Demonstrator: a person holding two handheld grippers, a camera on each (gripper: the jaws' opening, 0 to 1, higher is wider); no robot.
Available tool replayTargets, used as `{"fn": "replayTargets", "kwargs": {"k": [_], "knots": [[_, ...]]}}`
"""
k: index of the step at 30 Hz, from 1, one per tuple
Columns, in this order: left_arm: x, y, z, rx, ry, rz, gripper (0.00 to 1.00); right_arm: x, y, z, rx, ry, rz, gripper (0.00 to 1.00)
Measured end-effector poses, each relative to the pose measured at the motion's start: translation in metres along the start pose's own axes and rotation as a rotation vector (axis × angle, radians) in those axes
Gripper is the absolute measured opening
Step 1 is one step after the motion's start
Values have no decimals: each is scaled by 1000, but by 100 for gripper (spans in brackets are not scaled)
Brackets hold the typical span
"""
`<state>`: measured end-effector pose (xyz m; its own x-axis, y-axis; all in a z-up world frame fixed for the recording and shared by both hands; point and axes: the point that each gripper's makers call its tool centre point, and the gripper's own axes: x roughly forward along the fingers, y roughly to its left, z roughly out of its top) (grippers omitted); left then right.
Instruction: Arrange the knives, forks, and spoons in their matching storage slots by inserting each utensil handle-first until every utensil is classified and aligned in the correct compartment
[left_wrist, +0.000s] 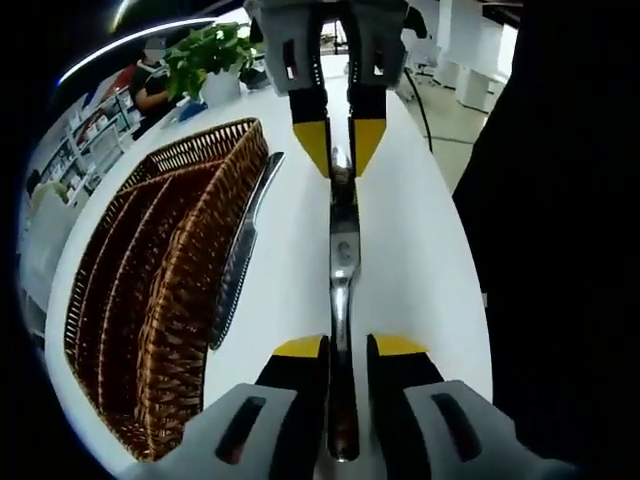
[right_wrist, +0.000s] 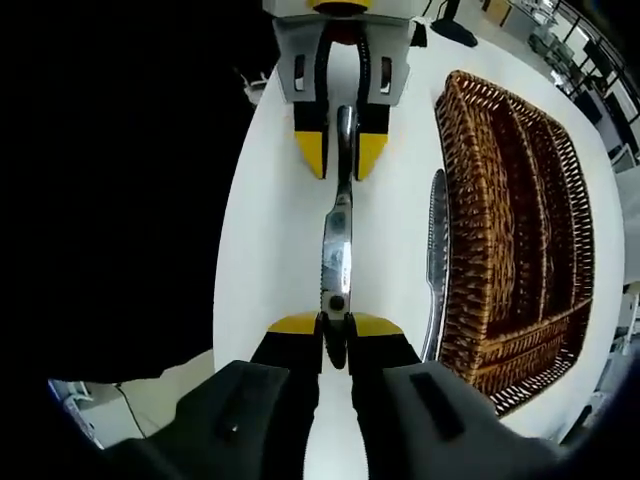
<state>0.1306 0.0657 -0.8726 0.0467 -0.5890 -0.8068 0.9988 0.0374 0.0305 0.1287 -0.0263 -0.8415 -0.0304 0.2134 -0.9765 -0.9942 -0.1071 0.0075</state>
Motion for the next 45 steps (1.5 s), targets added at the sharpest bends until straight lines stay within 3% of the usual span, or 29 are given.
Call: {"fn": "replayTargets", "kwargs": {"k": [8,13,17,18,20,25,31,35,41,45], "knots": [[4,6,5,30,-8,-2,13,-1,-1,-1,-1,-1,2,8],[3,6,4,76,24,-16,10,-4,-4,0,1,-9,-6,8],[4,8,3,43,24,-18,8,-4,-4,0,1,-14,-7,8],[5,7,3,-6,22,-18,8,-4,-4,0,3,-18,-4,8],[5,7,3,20,27,-12,7,-4,-4,0,6,-28,-10,8],[4,9,4,-11,20,24,6,-3,-6,-2,-8,-46,-21,9],[-1,10,6,-29,26,18,5,-4,-10,-1,-10,-74,-44,10],[-4,10,8,2,25,12,5,-5,-17,-6,33,-93,-84,27],[-4,8,11,10,37,-5,5,-23,-18,2,149,-225,-115,46],[-8,6,15,5,46,-16,5,-36,-26,-1,205,-287,-196,69]]}}
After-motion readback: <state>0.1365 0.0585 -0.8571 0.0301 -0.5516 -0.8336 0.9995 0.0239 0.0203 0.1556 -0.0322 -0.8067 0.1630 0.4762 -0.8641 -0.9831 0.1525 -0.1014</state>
